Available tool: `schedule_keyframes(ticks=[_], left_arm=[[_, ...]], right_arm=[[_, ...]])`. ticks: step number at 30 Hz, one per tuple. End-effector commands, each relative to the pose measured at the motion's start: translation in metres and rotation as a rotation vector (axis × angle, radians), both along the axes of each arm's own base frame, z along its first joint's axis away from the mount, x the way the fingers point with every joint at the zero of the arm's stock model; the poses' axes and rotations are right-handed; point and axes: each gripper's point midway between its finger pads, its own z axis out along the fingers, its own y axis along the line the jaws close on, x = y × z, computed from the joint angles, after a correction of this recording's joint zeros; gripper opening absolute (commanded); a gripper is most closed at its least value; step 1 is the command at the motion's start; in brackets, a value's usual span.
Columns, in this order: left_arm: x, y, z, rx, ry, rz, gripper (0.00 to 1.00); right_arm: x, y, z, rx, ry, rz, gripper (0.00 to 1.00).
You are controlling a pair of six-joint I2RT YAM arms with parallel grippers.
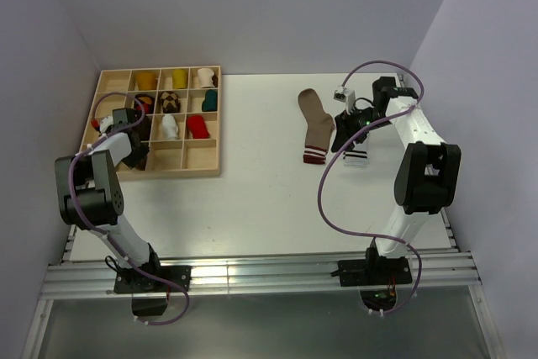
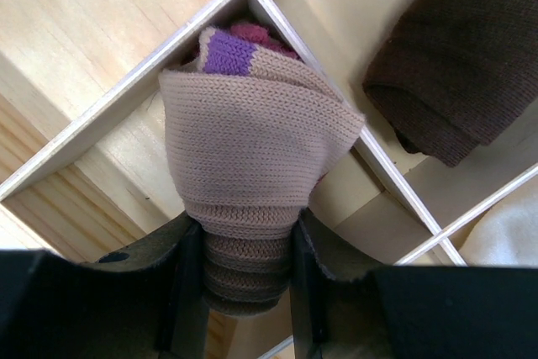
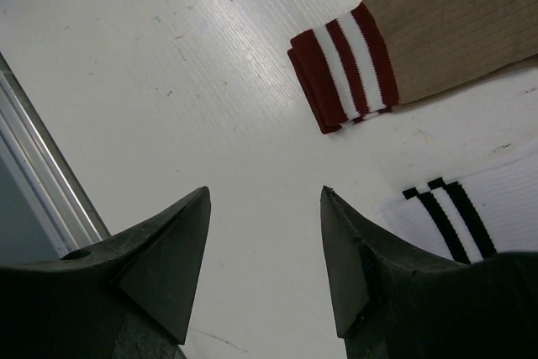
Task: Roll the socks
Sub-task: Place the sock in the storage box.
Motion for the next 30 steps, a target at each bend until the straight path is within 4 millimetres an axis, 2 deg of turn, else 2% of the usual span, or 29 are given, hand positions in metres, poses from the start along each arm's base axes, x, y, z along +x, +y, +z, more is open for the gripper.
schedule_keyframes(ticks=[1,2,6,8,9,17,23,30], left_arm=[[-0.008,-0.041,-0.035,-0.206,0.061,-0.086,0.00],[-0.008,-0.038,-0.033,-0.198,0.062,-0.081,0.02],[-0.005,-0.034,-0.015,-0.173,0.042,-0.073,0.24],[-0.005,-0.032,-0.003,-0.161,0.028,-0.076,0.30],[-0.003,-0.031,0.004,-0.154,0.015,-0.080,0.37],[0.002,-0.025,0.039,-0.112,-0.030,-0.079,0.60],[0.000,-0.018,0.058,-0.071,-0.033,-0.068,0.62],[-0.005,-0.008,0.097,-0.009,-0.074,-0.050,0.64]], right_arm=[[0.002,0.001,0.006,0.006,-0.034,-0.007,0.62],[0.002,0.001,0.006,0.005,-0.036,-0.008,0.62],[0.002,0.001,0.007,0.006,-0.030,-0.013,0.62],[0.004,0.001,0.010,0.009,-0.036,-0.014,0.62],[0.003,0.001,0.009,0.011,-0.029,-0.012,0.62],[0.010,0.001,0.012,0.004,-0.031,-0.018,0.62],[0.012,0.002,0.012,0.002,-0.022,-0.007,0.62],[0.023,-0.004,0.005,-0.075,-0.056,-0.015,0.62]])
